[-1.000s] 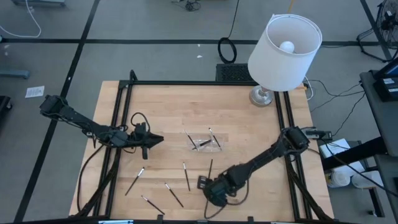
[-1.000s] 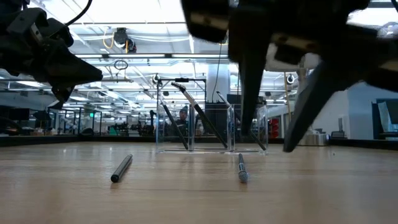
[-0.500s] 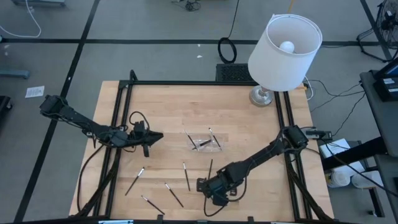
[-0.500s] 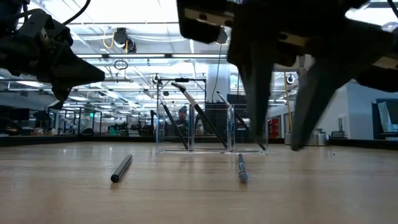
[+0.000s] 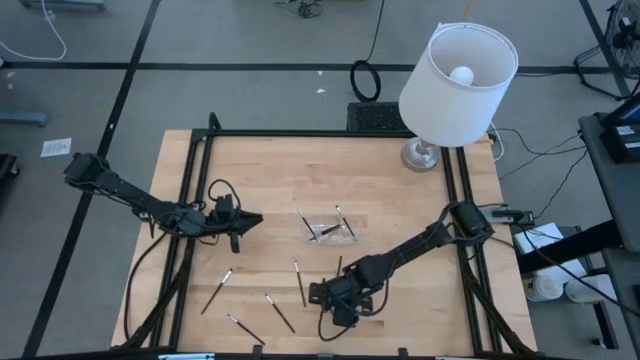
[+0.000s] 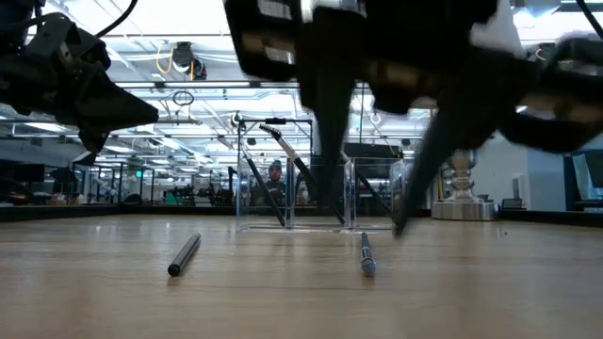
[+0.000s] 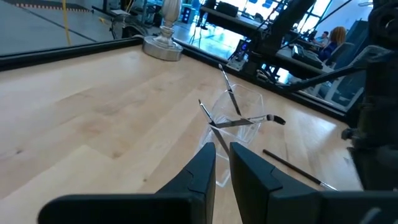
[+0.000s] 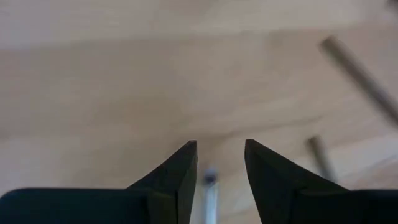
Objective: Pick & Place Makeup Supplies
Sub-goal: Put the makeup brush into the transparent organizer
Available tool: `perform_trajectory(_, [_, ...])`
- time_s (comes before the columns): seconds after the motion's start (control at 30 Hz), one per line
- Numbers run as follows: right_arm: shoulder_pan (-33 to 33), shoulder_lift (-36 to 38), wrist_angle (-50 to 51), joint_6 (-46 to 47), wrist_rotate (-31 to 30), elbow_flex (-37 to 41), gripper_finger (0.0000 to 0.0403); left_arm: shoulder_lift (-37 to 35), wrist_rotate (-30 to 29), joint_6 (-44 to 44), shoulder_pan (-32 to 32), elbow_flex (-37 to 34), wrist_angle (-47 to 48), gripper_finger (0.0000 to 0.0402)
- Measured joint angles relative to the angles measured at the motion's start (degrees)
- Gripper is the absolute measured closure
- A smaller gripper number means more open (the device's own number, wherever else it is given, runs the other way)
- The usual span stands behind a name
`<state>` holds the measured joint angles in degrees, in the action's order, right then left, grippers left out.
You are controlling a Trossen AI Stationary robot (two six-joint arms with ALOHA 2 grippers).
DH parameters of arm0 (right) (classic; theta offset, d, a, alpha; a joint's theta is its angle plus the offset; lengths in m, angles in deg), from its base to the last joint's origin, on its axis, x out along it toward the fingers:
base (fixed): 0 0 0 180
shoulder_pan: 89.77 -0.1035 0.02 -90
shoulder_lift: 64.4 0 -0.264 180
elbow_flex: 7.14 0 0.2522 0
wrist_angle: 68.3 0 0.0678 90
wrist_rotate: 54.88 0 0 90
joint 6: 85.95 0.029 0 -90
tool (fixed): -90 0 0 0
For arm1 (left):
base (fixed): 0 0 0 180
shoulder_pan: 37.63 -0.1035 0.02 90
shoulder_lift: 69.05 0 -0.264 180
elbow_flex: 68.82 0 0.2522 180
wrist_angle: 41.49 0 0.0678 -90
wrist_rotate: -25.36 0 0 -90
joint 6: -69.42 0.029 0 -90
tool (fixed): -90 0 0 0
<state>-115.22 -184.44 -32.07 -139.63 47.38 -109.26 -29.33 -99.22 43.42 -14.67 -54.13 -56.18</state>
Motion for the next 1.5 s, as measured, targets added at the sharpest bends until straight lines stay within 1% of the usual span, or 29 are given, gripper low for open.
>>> perform_trajectory(0.07, [0.0,-0.2,0.5,0.1,0.1,0.2,0.0275,0.0,0.0,0.4,0.0,0.0,0.1,0.035])
perform_trajectory(0.13, [0.4,-0.7,-0.9,0.7,1.5,-0.1,0.0275,0.0,0.0,0.4,0.0,0.0,0.1,0.035])
perform_trajectory(0.23, [0.9,-0.9,0.6,2.3,3.1,0.1,0.0275,0.0,0.0,0.4,0.0,0.0,0.1,0.035])
perform_trajectory(0.3, [1.5,-1.0,-0.2,2.4,4.5,0.1,0.0275,0.0,0.0,0.4,0.0,0.0,0.1,0.035])
perform_trajectory(0.43, [2.2,-1.8,-0.1,3.2,4.9,0.0,0.0275,0.0,0.0,0.3,0.0,0.0,0.0,0.035])
perform_trajectory(0.57, [2.9,-2.7,-0.3,3.8,7.6,-0.1,0.0275,0.0,0.0,0.2,0.0,0.0,0.0,0.035])
perform_trajectory(0.93, [4.2,-2.8,1.3,3.7,7.7,0.1,0.0275,0.0,0.0,0.2,0.0,0.0,0.0,0.035])
perform_trajectory(1.17, [5.7,-2.6,-3.4,3.6,10.9,4.1,0.0275,0.0,0.0,0.2,0.0,0.0,-0.1,0.035])
perform_trajectory(1.37, [5.5,-2.5,-5.0,4.0,10.7,5.4,0.0276,0.0,0.0,0.2,0.0,0.0,-0.1,0.035])
perform_trajectory(1.5, [5.5,-2.6,-4.5,4.4,10.8,5.4,0.029,0.0,0.0,-0.1,0.0,0.0,-0.1,0.035])
